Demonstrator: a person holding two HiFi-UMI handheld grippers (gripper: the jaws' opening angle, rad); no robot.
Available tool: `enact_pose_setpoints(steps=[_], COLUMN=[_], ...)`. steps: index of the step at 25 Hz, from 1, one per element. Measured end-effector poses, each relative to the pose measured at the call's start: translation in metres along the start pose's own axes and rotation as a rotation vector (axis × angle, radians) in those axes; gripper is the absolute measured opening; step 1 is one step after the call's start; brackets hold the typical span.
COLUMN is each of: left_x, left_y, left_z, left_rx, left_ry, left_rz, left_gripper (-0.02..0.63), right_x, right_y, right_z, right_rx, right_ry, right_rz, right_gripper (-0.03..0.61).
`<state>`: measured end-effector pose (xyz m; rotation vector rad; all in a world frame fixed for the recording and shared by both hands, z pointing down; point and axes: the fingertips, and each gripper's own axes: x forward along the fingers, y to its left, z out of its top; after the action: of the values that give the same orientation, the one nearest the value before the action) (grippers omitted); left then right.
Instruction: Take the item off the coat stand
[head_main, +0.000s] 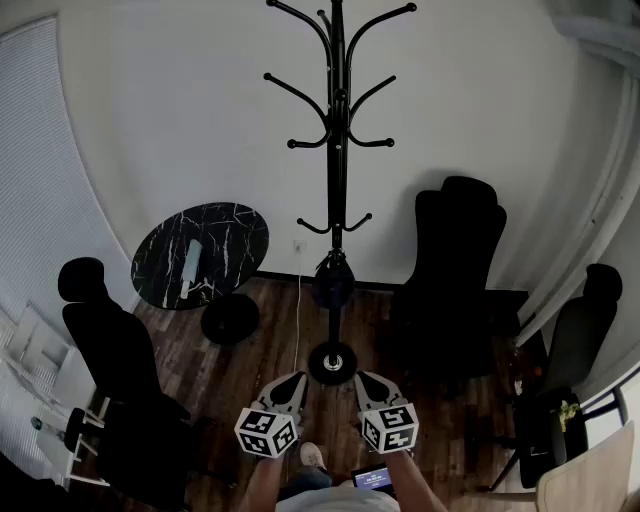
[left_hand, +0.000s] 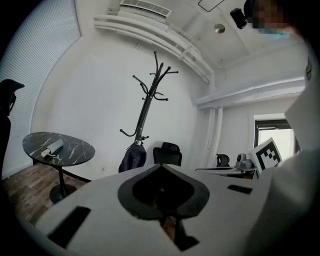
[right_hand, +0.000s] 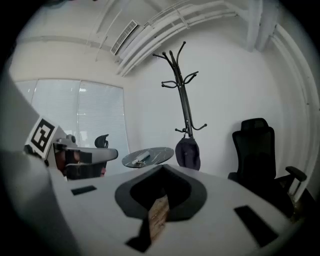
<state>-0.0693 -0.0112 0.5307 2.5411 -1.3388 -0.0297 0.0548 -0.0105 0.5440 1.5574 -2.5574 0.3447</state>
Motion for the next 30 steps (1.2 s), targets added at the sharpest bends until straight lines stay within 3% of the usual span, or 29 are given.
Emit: enact_pose_setpoints(steps=[8,15,23,30], left_x=[-0.001,-0.004,0.013,0.050], left_y=[-0.015,-0.030,-0.024,0.008], left_z=[-0.001,-0.004,-0.007,-0.011], left_rx=[-0.029,0.000,-0.016,-0.045], left_ry=[-0.007,0.018,0.061,0.057], left_rz=[-0.003,0.011,0.028,0.060], left_gripper=[0.020,0.020,0.020,0.020], right_x=[-0.016,-0.029,-0.019,0.014], right_y=[-0.004,-0.026,-0.034,-0.064], right_z=[-0.005,-0.005,-0.003,-0.002], right_rx=[-0.003,0.090,0.110,0.122], right_ry=[0.013,-0.010,-0.008,0.006], right_rz=[0.016,-0.029,-0.010,-0.025], right_gripper=[0.011,0.012,0.012,0.012])
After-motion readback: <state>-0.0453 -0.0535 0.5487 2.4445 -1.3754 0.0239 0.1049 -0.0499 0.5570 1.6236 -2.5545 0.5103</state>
